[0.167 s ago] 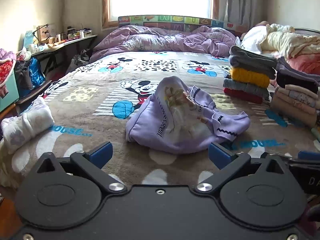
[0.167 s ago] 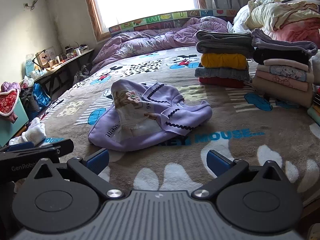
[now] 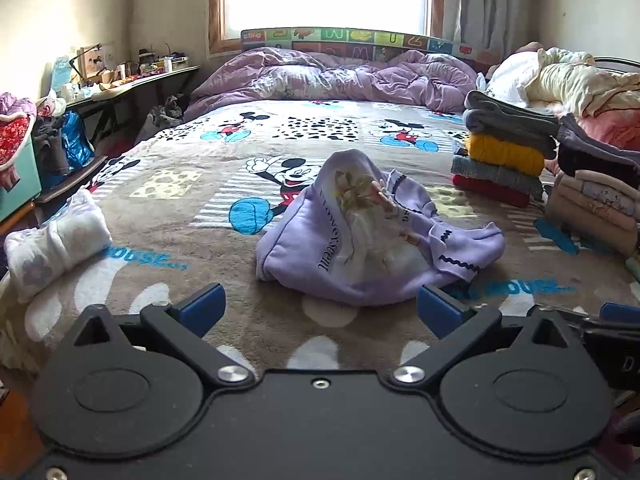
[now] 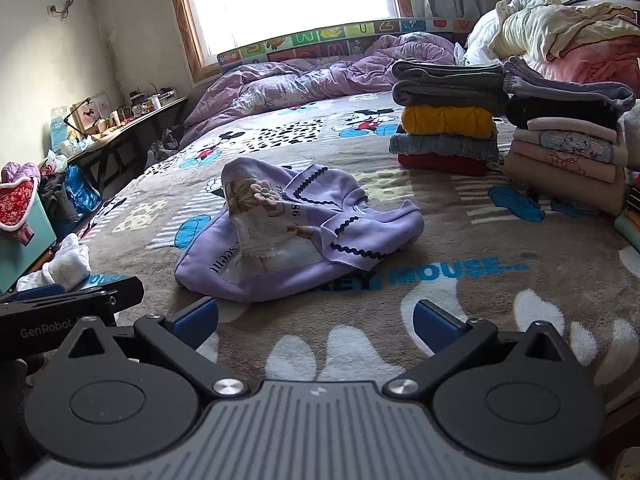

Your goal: Fold clothes

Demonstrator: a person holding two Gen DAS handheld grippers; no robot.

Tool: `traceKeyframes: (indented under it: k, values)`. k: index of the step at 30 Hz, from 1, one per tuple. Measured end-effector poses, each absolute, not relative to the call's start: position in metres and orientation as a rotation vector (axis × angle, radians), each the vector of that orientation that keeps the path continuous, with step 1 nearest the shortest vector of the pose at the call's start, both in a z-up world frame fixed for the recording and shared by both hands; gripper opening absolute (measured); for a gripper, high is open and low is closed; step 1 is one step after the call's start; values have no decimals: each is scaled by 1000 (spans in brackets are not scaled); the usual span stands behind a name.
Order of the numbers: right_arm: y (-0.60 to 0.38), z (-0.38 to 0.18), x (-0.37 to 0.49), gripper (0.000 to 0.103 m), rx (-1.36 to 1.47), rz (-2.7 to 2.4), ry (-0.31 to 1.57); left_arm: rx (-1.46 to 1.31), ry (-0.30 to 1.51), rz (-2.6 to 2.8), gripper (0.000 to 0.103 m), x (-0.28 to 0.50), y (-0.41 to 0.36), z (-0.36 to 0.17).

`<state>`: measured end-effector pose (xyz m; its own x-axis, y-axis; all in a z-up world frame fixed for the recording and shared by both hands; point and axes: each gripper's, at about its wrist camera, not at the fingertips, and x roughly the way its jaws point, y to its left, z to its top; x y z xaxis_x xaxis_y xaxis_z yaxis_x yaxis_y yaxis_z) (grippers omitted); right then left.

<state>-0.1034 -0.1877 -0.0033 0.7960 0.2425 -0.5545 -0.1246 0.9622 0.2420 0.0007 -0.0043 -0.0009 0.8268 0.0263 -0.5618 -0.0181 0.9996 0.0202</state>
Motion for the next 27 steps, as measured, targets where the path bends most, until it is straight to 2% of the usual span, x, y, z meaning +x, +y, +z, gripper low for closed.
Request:
traceKeyframes:
  k: [27]
  values:
    - [-184, -8, -100, 103, 181, 200, 631, -11, 590, 31, 103, 2, 0, -9]
